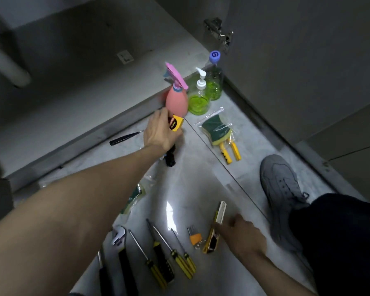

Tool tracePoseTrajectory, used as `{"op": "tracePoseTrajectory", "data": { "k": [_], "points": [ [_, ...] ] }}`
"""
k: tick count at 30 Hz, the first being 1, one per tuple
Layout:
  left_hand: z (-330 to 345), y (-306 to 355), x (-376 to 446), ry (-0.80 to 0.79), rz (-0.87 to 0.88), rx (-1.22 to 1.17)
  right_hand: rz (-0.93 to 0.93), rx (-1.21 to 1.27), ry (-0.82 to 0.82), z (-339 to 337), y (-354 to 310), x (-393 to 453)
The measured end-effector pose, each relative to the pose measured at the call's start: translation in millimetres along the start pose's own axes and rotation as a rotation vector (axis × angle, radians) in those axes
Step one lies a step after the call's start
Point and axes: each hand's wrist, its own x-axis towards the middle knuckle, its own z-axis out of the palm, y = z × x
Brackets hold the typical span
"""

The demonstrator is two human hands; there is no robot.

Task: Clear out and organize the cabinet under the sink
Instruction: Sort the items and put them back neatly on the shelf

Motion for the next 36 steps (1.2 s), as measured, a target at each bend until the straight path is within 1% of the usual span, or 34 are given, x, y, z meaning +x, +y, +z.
{"op": "tracePoseTrajectory", "data": {
  "k": [2,5,8,10,14,16,19,21,24,27,30,33,36],
  "points": [
    [-3,0,-37,0.008,-0.016,-0.042,-0.065,0.065,-0.018,13,-1,-8],
    [-4,-5,-95,-0.042,-0.076,-0.102,-0.147,0.150,0.007,18,-8,-11],
    [-7,-11,-139,-0.112,-0.121,-0.085,-0.254,0.072,0.037,17,-13,-9],
    [-9,-14,-162,-0.130,-0.151,-0.093,-0.305,0.030,0.036,16,-14,-6],
    [-11,-18,-192,-0.161,-0.184,-0.097,-0.356,0.055,0.046,11,-4,-8],
    [-8,-16,-196,-0.182,-0.159,-0.098,-0.297,0.172,0.086,6,8,-11],
    [7,-2,-192,-0.257,-0.067,-0.111,-0.114,0.355,0.155,5,36,-15],
    [26,14,-190,-0.320,-0.027,-0.151,-0.018,0.394,0.158,7,52,-17],
    [60,35,-190,-0.394,0.047,-0.168,0.054,0.449,0.150,9,59,-12],
    [90,46,-189,-0.481,0.140,-0.046,0.058,0.518,0.155,10,48,-3],
    [106,41,-184,-0.545,0.225,0.093,0.043,0.545,0.188,16,33,5],
    [111,31,-178,-0.560,0.298,0.124,-0.006,0.494,0.205,27,25,7],
    [109,26,-170,-0.590,0.309,0.091,-0.065,0.426,0.253,31,27,3]
  ]
}}
